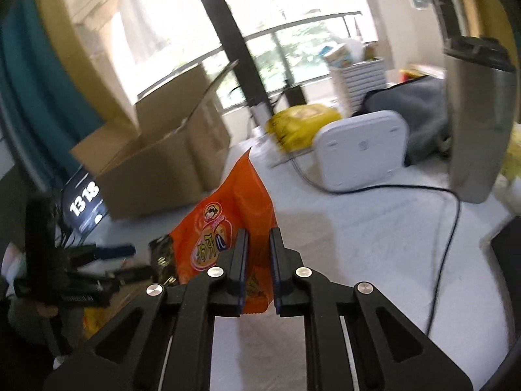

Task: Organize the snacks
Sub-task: 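Grasp the black snack bag with left while right grasps the orange chip bag, then carry the black bag and orange chip bag over the cardboard box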

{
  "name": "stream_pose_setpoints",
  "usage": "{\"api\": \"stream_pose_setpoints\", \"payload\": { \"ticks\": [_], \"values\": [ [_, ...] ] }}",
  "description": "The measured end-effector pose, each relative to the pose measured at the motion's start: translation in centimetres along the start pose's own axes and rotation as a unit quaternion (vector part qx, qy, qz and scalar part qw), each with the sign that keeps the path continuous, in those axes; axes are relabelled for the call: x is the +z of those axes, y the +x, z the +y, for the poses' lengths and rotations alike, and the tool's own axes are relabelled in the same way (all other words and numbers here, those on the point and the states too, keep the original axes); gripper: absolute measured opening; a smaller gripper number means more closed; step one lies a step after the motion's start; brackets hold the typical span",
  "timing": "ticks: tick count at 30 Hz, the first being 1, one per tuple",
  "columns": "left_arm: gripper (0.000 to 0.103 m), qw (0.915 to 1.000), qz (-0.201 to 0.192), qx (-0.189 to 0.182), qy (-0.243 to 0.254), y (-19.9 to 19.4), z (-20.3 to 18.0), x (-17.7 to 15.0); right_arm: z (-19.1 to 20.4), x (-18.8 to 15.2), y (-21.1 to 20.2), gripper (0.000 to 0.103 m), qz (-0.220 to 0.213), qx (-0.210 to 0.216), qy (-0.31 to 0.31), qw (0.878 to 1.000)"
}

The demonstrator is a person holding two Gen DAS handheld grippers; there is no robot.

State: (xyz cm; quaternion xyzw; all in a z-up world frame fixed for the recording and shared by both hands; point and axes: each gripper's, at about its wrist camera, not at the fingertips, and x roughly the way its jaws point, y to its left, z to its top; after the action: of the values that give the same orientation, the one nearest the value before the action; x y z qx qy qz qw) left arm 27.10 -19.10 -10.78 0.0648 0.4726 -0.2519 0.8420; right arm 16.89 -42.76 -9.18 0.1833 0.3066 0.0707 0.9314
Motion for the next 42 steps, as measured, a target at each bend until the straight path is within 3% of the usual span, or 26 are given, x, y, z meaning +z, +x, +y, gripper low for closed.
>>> {"api": "stream_pose_setpoints", "payload": {
  "ticks": [4, 8, 11, 12, 13, 20, 28, 42],
  "values": [
    [0.075, 0.9992, 0.036, -0.005, -0.014, 2.7, 0.0, 0.7, -1.1, 0.2, 0.4, 0.013, -0.006, -0.002, 0.015, 1.0],
    [0.074, 0.9988, 0.047, -0.011, -0.002, 4.1, -0.5, 1.0, -1.7, 0.0, 0.8, 0.013, -0.002, 0.001, 0.019, 1.0],
    [0.059, 0.9985, 0.046, 0.005, 0.03, 4.9, -1.5, 1.0, -2.0, -0.2, 0.8, 0.013, -0.001, 0.004, 0.028, 1.0],
    [0.044, 0.9983, 0.043, 0.012, 0.038, 4.9, -1.7, 1.0, -2.1, -0.2, 0.8, 0.013, -0.002, 0.003, 0.028, 1.0],
    [0.036, 0.9982, 0.042, 0.009, 0.041, 4.8, -1.7, 1.1, -1.9, -0.2, 0.6, 0.013, -0.004, 0.004, 0.028, 1.0],
    [0.033, 0.9986, 0.023, -0.003, 0.047, 3.3, -1.7, 0.9, -1.1, 0.3, -0.4, 0.013, -0.021, 0.01, 0.024, 0.999],
    [0.033, 0.9983, -0.035, -0.009, 0.045, -2.4, -0.9, 0.6, 1.3, 1.3, -1.7, 0.013, -0.043, 0.016, 0.003, 0.999],
    [0.033, 0.9905, -0.133, 0.023, 0.028, -10.6, 4.7, 1.2, 8.4, 4.9, -2.3, 0.013, -0.079, 0.028, -0.054, 0.995]
  ]
}}
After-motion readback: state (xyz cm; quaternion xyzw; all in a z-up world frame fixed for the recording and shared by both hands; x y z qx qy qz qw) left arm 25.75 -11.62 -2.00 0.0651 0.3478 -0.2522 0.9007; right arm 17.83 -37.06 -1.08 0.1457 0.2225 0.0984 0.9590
